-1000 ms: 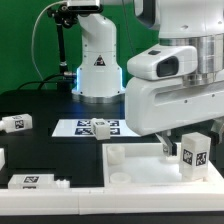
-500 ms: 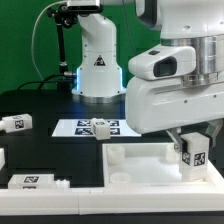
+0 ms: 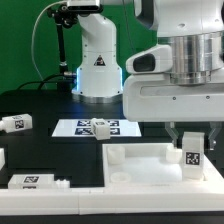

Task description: Assemble one leg

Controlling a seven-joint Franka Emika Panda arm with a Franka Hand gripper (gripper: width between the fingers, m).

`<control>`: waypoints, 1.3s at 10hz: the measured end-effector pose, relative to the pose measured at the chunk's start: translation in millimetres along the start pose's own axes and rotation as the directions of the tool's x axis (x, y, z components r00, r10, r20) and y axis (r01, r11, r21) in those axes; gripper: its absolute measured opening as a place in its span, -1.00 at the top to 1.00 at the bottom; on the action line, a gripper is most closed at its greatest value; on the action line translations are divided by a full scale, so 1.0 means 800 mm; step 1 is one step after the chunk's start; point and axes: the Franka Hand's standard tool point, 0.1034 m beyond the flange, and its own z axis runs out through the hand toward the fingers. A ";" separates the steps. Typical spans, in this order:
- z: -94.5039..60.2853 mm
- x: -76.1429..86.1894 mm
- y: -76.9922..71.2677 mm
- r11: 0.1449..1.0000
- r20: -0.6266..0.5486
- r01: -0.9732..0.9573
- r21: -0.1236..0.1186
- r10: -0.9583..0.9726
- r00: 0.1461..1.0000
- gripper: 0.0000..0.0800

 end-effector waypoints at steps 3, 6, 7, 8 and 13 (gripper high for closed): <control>0.001 0.003 0.003 0.930 0.045 -0.367 0.029 0.366 0.930 0.29; 0.002 -0.004 -0.004 0.976 0.018 -0.216 0.017 0.216 0.976 -0.33; 0.001 -0.003 -0.003 1.000 0.023 -0.017 0.010 0.016 1.000 -0.33; -0.001 0.001 -0.005 0.984 0.032 0.179 -0.003 -0.179 0.983 -0.57; 0.001 0.002 -0.008 0.802 0.033 0.597 -0.019 -0.596 0.802 -0.62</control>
Offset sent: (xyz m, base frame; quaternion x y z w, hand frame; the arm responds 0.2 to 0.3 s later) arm 0.0000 0.0000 0.0000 0.0000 0.0000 0.1296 0.9916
